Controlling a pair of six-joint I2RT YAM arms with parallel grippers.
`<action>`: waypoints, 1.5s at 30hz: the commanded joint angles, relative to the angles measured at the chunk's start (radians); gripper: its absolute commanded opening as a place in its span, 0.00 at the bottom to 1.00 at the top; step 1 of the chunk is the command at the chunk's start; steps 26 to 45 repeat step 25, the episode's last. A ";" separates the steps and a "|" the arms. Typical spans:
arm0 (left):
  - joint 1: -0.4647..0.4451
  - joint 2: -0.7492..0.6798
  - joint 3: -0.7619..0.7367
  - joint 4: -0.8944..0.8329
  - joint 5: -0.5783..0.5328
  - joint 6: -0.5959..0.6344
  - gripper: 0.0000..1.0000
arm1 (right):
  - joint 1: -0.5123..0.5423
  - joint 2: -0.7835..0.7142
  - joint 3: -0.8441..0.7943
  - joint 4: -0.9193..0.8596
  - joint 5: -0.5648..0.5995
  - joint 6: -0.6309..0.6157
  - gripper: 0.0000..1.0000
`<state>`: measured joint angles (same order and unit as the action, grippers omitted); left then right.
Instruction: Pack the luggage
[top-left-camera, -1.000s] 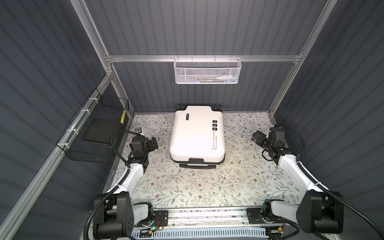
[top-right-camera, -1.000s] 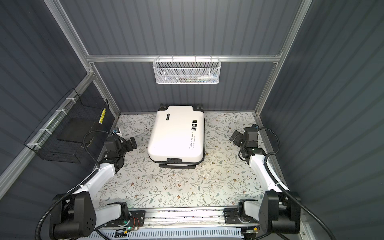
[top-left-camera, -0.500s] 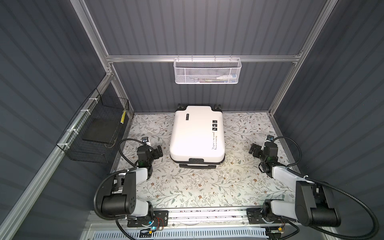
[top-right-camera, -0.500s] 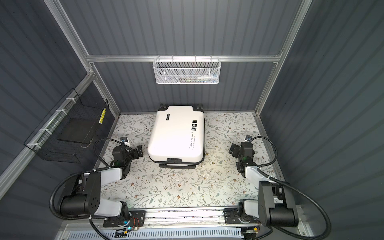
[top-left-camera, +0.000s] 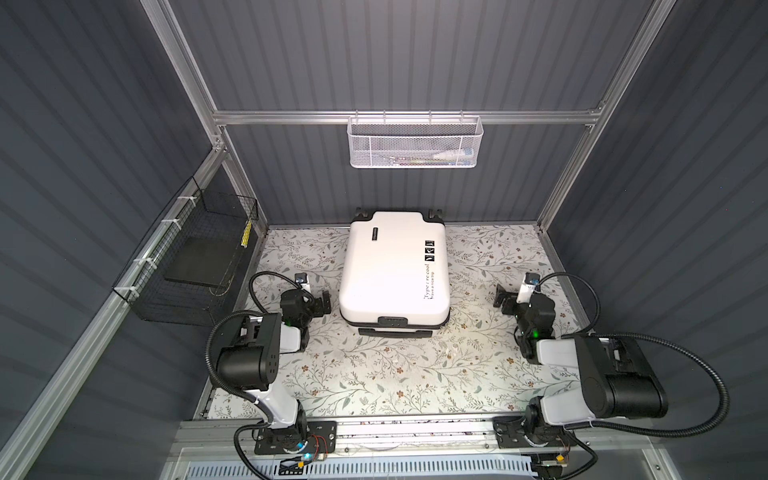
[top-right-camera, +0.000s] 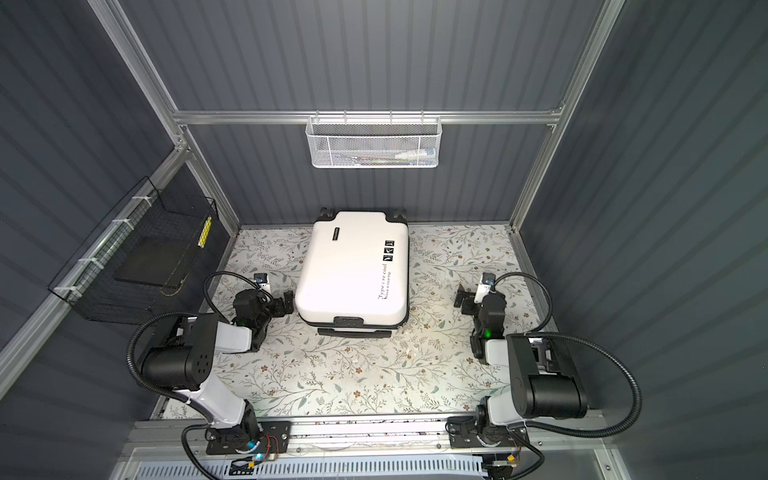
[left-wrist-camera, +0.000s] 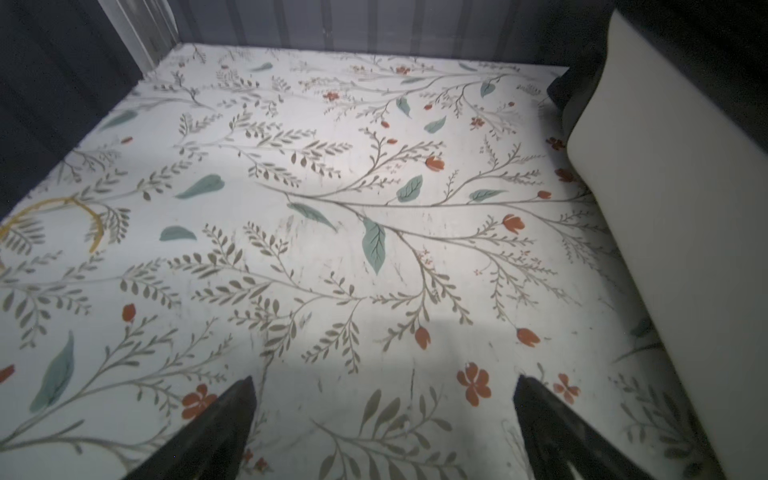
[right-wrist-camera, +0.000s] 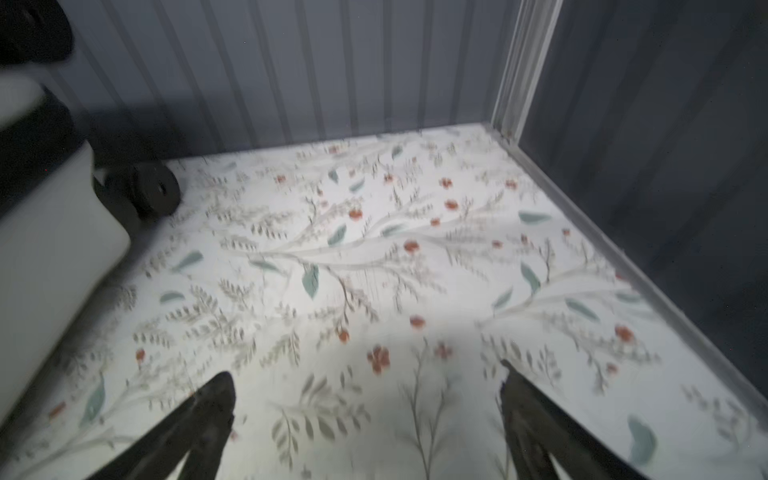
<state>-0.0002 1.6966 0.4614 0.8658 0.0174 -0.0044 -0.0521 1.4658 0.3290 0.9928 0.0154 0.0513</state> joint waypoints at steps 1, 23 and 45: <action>-0.020 0.013 0.024 -0.001 -0.016 0.044 1.00 | -0.023 -0.020 0.023 -0.099 -0.057 0.002 0.99; -0.031 0.024 0.026 0.018 -0.075 0.031 1.00 | -0.028 -0.005 0.013 -0.049 -0.075 0.004 0.99; -0.030 0.023 0.025 0.021 -0.076 0.030 1.00 | -0.028 -0.010 0.003 -0.037 -0.073 0.004 0.99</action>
